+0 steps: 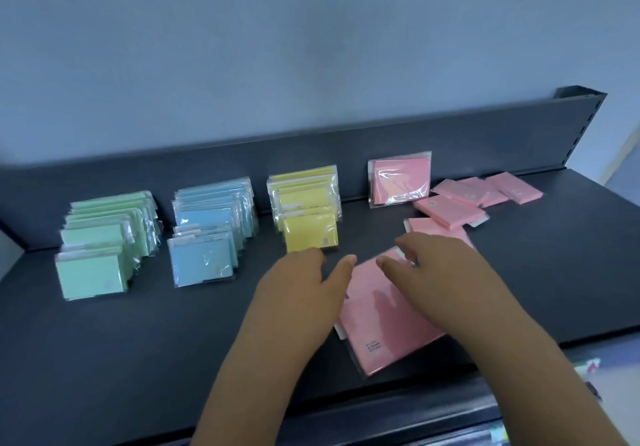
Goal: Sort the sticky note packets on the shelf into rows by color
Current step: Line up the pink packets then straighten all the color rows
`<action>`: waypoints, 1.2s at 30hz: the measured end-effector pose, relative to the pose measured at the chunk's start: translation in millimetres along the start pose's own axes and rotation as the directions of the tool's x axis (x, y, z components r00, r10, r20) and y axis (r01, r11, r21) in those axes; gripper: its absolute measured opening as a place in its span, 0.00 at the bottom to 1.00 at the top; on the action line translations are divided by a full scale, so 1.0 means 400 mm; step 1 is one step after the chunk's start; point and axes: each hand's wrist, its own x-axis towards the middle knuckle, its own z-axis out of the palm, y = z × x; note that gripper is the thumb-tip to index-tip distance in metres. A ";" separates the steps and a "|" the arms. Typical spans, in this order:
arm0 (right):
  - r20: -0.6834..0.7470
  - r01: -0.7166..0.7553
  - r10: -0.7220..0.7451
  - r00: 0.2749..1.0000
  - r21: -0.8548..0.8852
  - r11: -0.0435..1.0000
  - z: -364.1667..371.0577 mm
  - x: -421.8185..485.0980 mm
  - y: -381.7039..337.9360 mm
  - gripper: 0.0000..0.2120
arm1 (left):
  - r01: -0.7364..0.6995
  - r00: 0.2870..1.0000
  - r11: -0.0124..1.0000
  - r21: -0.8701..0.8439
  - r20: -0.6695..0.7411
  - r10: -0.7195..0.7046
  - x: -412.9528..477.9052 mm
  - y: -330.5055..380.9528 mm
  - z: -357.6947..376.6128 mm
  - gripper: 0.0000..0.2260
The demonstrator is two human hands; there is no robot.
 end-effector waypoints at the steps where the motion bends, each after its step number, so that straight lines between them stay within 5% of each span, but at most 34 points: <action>1: 0.011 -0.030 0.030 0.999 -0.013 0.999 0.002 -0.002 -0.007 0.17 | 0.026 1.000 0.999 -0.024 -0.007 -0.026 -0.004 0.003 -0.001 0.22; 4: 0.039 -0.086 0.086 0.996 0.010 0.996 0.007 -0.001 -0.019 0.16 | 0.064 0.998 0.996 -0.058 -0.005 -0.064 -0.016 0.025 0.002 0.20; 8: 0.048 -0.141 0.133 0.990 0.267 0.953 0.000 0.003 -0.036 0.20 | 0.136 0.990 0.952 -0.274 0.074 -0.120 -0.026 0.041 0.003 0.22; 12: 0.069 -0.234 0.243 0.968 0.607 0.759 0.014 0.013 -0.037 0.27 | 0.227 0.974 0.852 -0.472 0.100 -0.204 -0.019 0.032 -0.018 0.19; 16: 0.078 -0.225 0.254 0.964 0.747 0.626 0.033 0.018 -0.043 0.12 | 0.239 0.966 0.658 -0.714 0.106 -0.236 -0.017 0.014 -0.033 0.12; 19: 0.044 -0.150 0.204 0.978 0.827 0.543 0.045 0.011 -0.065 0.05 | 0.162 0.971 0.530 -0.833 0.037 -0.238 -0.026 -0.002 -0.043 0.08; 25: -0.119 0.072 0.067 0.991 0.873 0.482 0.054 -0.027 -0.129 0.12 | -0.098 0.961 0.393 -0.914 -0.190 -0.201 -0.066 -0.037 -0.075 0.08; 31: -0.162 0.158 -0.024 0.987 0.899 0.408 0.078 -0.050 -0.176 0.16 | -0.256 0.931 0.512 -0.820 -0.353 -0.098 -0.061 -0.052 -0.091 0.21; 36: -0.170 0.153 0.034 0.985 0.946 0.285 0.055 -0.045 -0.132 0.14 | -0.191 0.974 0.554 -0.810 -0.226 0.006 -0.072 -0.008 -0.083 0.22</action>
